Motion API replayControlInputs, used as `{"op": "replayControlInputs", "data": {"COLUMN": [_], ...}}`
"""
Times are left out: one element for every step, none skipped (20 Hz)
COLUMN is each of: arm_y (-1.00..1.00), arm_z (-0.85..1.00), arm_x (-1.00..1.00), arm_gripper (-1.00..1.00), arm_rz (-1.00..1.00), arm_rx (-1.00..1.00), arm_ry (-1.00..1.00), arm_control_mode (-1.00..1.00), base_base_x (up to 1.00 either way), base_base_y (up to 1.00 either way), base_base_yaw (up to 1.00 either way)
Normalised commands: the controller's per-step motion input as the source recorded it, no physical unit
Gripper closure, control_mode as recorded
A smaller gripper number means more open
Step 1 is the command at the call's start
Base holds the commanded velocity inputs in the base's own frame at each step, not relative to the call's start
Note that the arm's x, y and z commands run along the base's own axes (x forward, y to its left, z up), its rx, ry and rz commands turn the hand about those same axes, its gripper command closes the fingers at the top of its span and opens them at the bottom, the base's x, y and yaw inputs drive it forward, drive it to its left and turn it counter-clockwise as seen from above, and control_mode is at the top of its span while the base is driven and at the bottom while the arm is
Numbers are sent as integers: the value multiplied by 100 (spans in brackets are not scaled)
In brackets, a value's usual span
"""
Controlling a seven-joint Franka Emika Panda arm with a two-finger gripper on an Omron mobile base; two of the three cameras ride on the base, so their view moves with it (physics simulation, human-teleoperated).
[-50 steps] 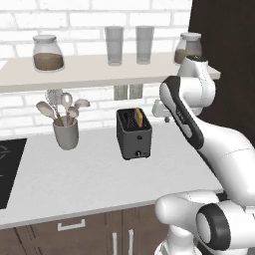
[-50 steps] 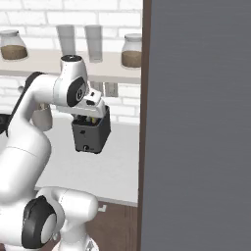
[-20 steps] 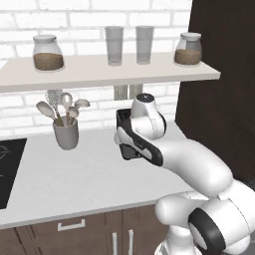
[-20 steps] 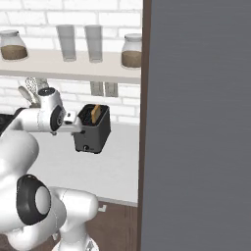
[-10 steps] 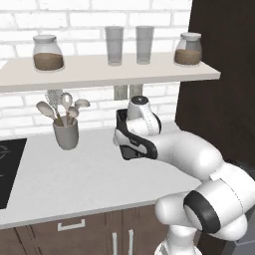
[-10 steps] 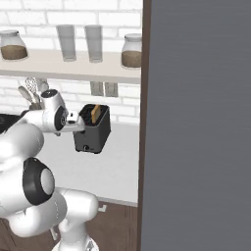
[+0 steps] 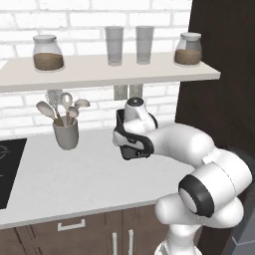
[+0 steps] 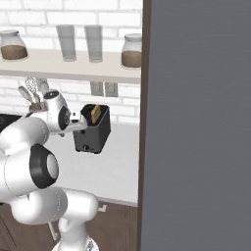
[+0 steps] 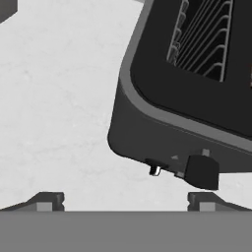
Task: Start the toaster. Once the lever pops up, take the bread to the plate on the dining counter.
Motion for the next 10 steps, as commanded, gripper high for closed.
{"op": "replayControlInputs", "data": {"arm_y": [-8, -9, -11, -12, -12, -11, -11, -10, -10, -9], "arm_z": [-16, -11, -9, -8, -11, -14, -16, -16, -16, -18], "arm_x": [14, 19, 21, 20, 20, 19, 24, 28, 29, 31], "arm_gripper": [-100, -100, -100, -100, -100, -100, -100, -100, -100, -100], "arm_rz": [2, 1, 0, 0, 0, 0, 0, 0, 0, 0], "arm_rx": [-6, -6, -5, -3, -3, -3, -2, -1, 0, 0], "arm_ry": [-3, -3, -3, -2, -1, -1, -1, -2, -4, -3], "arm_control_mode": [-100, -100, -100, -100, -100, -100, -100, -100, -100, -100], "base_base_x": [0, 0, 0, 0, 0, 0, 0, 0, 0, 0], "base_base_y": [0, 0, 0, 0, 0, 0, 0, 0, 0, 0], "base_base_yaw": [0, 0, 0, 0, 0, 0, 0, 0, 0, 0]}}
